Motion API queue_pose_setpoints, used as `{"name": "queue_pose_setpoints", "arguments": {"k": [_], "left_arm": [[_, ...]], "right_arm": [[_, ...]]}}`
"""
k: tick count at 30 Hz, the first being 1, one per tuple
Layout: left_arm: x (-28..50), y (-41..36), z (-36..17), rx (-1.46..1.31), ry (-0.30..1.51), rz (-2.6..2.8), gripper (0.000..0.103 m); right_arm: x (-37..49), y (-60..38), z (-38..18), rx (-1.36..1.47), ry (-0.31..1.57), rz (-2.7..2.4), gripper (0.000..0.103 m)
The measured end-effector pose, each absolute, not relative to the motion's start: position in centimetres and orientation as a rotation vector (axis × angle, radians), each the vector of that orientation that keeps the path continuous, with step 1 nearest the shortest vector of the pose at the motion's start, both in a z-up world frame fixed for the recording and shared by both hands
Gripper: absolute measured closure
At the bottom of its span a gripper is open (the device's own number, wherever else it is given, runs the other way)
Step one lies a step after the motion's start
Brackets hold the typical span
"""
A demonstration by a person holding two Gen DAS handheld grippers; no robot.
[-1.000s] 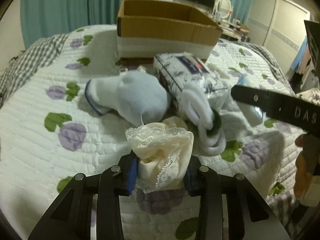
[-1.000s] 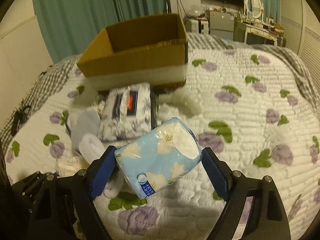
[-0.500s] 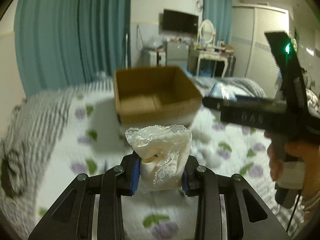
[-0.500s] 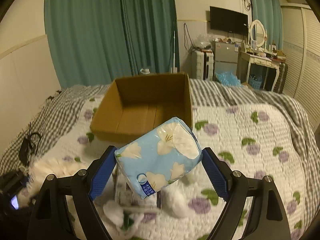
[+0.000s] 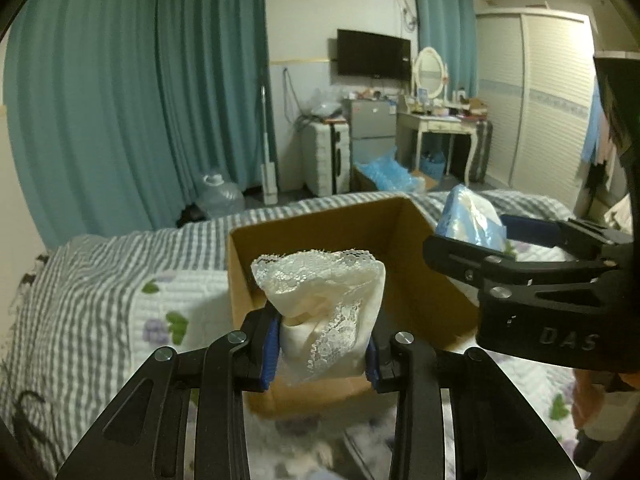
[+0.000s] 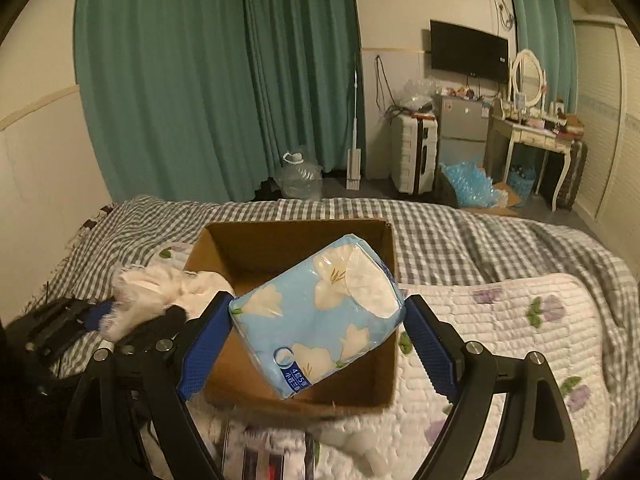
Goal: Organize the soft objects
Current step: 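Carry both held items over the cardboard box and open both tools, then grasp the white sock with green ring with the right tool while the left tool grasps the light-blue sock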
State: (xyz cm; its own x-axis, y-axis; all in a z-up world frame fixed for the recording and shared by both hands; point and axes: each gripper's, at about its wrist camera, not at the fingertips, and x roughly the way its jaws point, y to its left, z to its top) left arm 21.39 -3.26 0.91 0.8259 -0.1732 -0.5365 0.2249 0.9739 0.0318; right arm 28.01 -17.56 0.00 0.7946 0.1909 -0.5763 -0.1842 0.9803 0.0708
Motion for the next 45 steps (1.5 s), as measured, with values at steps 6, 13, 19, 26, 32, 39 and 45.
{"name": "queue_pose_setpoints", "arguments": {"k": [6,13,19,26,32,39,45], "left_arm": [[25.0,-3.8,-2.1,0.133,0.594,-0.186,0.013],[25.7,-3.2,-3.2,0.138,0.590,-0.105,0.011],[22.7,-2.5,-0.4,0.147,0.530,-0.108,0.011],[16.2,-0.4,4.6,0.127,0.452,-0.079,0.011],[11.6,1.5,5.3,0.052,0.449,-0.031,0.011],[7.6,2.1,1.3,0.065,0.503,-0.020,0.011],[5.6,2.1,-5.0,0.103,0.595,-0.026,0.011]], "right_arm": [[30.8,-17.9,-2.0,0.029,0.636,0.181,0.008],[30.8,-19.8,-1.8,0.096,0.628,0.164,0.004],[26.6,-20.2,1.9,0.042,0.566,0.140,0.003],[17.7,-20.3,7.5,-0.016,0.441,0.083,0.002],[11.7,-18.6,7.5,-0.052,0.451,0.089,0.002],[8.2,-16.9,-0.9,-0.043,0.593,0.098,0.002],[7.6,-16.1,-8.2,-0.072,0.737,0.111,0.002]]}}
